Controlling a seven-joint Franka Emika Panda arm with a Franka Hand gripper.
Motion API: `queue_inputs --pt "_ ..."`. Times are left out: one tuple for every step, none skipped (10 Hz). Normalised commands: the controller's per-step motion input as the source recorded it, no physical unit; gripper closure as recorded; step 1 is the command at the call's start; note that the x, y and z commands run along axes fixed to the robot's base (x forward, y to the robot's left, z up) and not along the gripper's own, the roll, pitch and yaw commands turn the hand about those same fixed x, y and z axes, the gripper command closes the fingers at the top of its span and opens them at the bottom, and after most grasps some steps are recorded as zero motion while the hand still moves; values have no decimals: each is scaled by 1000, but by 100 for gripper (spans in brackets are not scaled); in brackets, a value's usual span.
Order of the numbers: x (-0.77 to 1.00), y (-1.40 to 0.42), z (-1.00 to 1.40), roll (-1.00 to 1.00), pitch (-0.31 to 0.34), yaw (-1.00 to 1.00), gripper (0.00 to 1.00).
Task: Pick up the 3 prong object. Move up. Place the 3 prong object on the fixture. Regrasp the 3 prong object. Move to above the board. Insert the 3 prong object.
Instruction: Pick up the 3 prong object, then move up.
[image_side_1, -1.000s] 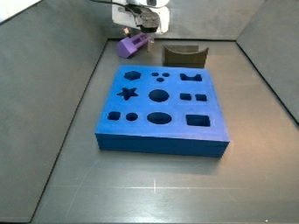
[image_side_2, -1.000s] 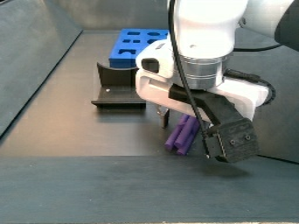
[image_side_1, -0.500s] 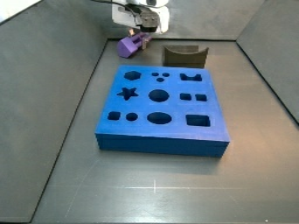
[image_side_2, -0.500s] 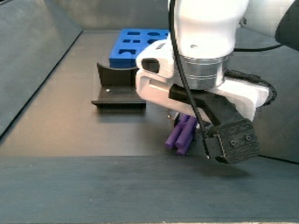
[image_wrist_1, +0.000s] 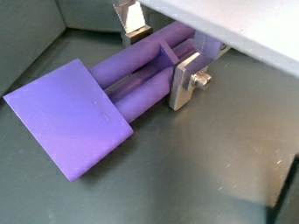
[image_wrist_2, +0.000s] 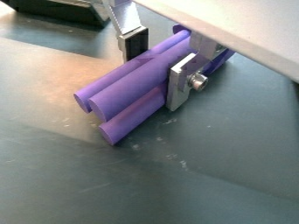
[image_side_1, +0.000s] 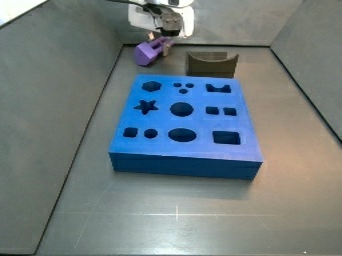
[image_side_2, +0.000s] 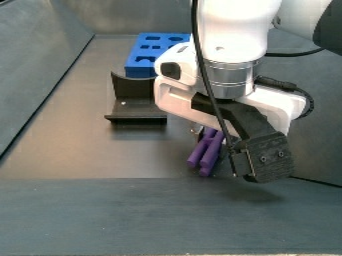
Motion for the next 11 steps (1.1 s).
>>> queue_inputs --pt "0 0 0 0 0 0 100" --pt "0 0 0 0 0 0 100" --pt "0 0 0 0 0 0 100" --pt "0 0 0 0 0 0 100" --pt "0 0 0 0 0 0 100" --pt "0 0 833 0 0 0 100" --pt "39 -39 858 -8 -12 3 100" --pt "-4 -40 742 0 24 3 100" --pt "-11 -23 624 21 43 -1 100" --pt "-10 -10 455 41 76 -4 100" --pt "-10 -10 370 52 87 -3 100"
